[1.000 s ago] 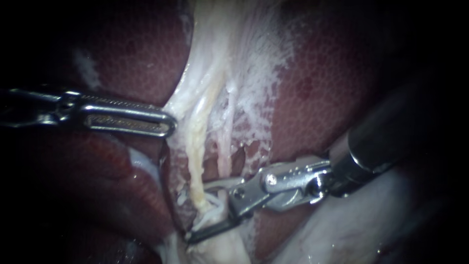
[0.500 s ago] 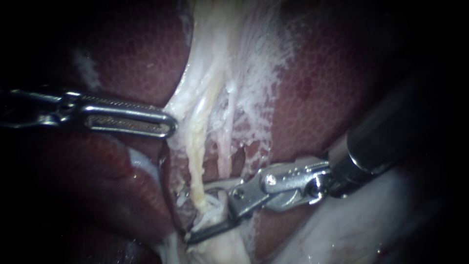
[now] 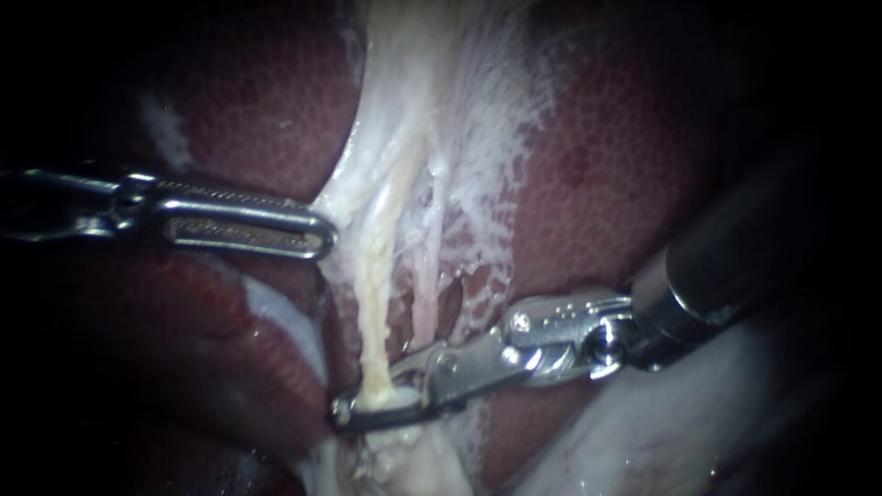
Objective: Clipping first clip left tube
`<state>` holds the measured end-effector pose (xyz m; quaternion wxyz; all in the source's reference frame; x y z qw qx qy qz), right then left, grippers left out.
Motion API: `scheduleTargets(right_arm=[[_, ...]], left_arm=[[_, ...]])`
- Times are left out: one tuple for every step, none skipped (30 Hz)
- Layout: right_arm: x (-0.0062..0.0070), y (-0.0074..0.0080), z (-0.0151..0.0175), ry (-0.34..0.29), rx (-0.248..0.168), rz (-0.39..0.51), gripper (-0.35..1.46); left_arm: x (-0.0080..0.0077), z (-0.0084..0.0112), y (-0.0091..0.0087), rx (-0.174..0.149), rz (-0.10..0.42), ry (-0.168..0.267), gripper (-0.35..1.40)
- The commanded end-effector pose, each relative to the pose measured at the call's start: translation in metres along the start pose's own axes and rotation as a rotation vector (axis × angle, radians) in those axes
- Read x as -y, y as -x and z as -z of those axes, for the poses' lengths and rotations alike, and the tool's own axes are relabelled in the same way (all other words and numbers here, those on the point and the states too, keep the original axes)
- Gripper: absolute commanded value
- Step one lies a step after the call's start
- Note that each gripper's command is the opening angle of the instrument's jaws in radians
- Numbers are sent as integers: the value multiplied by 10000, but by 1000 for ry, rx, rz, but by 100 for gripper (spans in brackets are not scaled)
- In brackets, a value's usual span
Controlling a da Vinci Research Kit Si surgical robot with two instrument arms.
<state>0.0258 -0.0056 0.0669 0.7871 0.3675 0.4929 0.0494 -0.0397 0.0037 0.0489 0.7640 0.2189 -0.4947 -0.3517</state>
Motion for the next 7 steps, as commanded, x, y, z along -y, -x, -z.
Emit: scheduleTargets(right_arm=[[1, 0, 0, -2, 0, -1, -35], [1, 0, 0, -2, 0, -1, -35], [0, 0, 0, -2, 0, -1, -35], [0, 0, 0, -2, 0, -1, -35], [1, 0, 0, -2, 0, -1, -35], [1, 0, 0, -2, 0, -1, -35], [1, 0, 0, -2, 0, -1, -35]], left_arm=[[0, 0, 0, 0, 0, 0, -35], [0, 0, 0, 0, 0, 0, -35], [0, 0, 0, 0, 1, 1, -35], [0, 0, 0, 0, 1, 1, -35], [0, 0, 0, 0, 1, 1, -35], [0, -1, 0, 0, 1, 1, -35], [0, -1, 0, 0, 1, 1, -35]])
